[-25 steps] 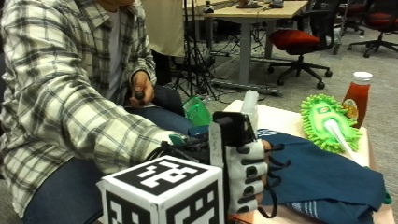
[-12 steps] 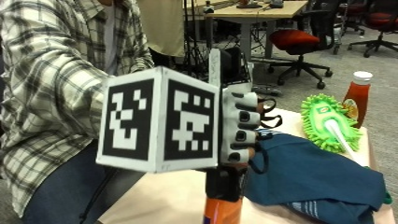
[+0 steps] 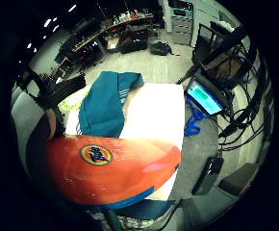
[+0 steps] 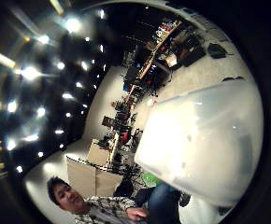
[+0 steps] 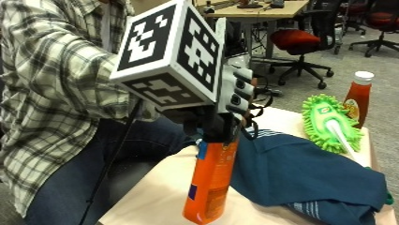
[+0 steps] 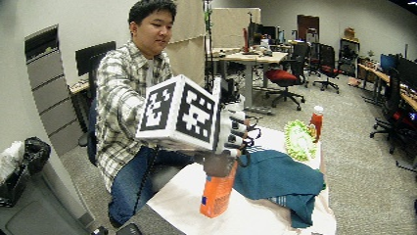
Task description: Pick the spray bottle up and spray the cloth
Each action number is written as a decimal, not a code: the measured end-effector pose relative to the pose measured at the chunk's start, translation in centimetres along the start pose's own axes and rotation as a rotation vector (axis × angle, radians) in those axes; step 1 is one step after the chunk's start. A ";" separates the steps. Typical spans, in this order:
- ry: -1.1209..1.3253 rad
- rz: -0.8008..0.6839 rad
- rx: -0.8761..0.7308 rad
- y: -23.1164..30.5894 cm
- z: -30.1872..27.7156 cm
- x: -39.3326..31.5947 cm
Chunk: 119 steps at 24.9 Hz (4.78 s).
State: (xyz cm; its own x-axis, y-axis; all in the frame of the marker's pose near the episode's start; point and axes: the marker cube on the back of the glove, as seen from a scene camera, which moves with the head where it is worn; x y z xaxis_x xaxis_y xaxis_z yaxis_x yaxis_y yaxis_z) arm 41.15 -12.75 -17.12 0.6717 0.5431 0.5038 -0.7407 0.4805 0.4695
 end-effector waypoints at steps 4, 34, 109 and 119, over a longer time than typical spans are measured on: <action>0.094 -0.020 -0.041 0.6 1.1 -1.3; 0.823 -0.413 -0.301 5.7 10.4 -7.8; -0.634 -0.233 -0.325 3.8 25.4 -20.7; -0.634 -0.198 -0.343 2.7 26.6 -19.3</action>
State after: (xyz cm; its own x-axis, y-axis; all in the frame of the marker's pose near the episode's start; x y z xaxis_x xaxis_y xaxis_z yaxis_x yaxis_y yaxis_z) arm 26.55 -40.24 -6.27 0.5945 -0.0269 0.8037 -0.4981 0.7723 0.3943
